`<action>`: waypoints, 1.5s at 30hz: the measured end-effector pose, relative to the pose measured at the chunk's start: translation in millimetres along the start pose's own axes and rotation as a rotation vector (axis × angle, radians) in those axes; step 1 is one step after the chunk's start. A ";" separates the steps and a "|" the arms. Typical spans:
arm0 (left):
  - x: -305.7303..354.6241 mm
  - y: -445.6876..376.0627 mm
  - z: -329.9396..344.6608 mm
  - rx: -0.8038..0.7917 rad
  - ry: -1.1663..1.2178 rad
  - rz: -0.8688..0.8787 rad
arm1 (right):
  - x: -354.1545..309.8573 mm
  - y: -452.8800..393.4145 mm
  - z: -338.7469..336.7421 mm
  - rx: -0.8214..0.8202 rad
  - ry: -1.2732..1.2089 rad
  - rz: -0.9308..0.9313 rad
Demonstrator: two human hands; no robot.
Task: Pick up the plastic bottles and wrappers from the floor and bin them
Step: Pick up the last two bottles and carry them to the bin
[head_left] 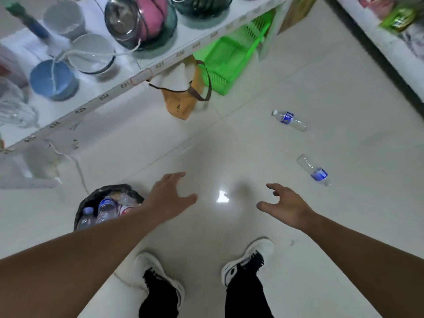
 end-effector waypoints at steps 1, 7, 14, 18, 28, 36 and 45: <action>24.1 -1.4 8.0 -0.027 -0.026 0.023 | 17.6 -1.3 -17.1 0.009 -0.010 0.018; 163.0 -14.8 62.5 -0.126 -0.151 0.151 | 117.2 -8.2 -109.3 0.078 -0.109 0.149; 289.9 -35.9 129.7 -0.207 -0.215 0.272 | 219.7 -11.4 -169.8 0.145 -0.227 0.284; 338.6 -54.9 153.6 -0.246 -0.272 0.331 | 250.0 -21.6 -177.2 0.142 -0.229 0.355; 416.2 -197.5 157.0 -0.302 -0.488 0.387 | 211.8 -115.7 -199.6 0.079 -0.168 0.475; 481.2 -373.1 225.9 -0.196 -0.685 0.559 | 235.4 -293.9 -191.6 0.139 -0.065 0.456; 435.4 -528.2 391.7 -0.028 -0.772 0.568 | 329.9 -466.8 -73.8 0.195 0.335 0.250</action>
Point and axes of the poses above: each hand's wrist, its own y-axis away from the middle knuckle, its own z-axis out of the palm, x = y × z, the point moved 2 cm from there along -y, towards the middle knuckle, and after that the axes turned 10 degrees about x, right-handed, at the moved point
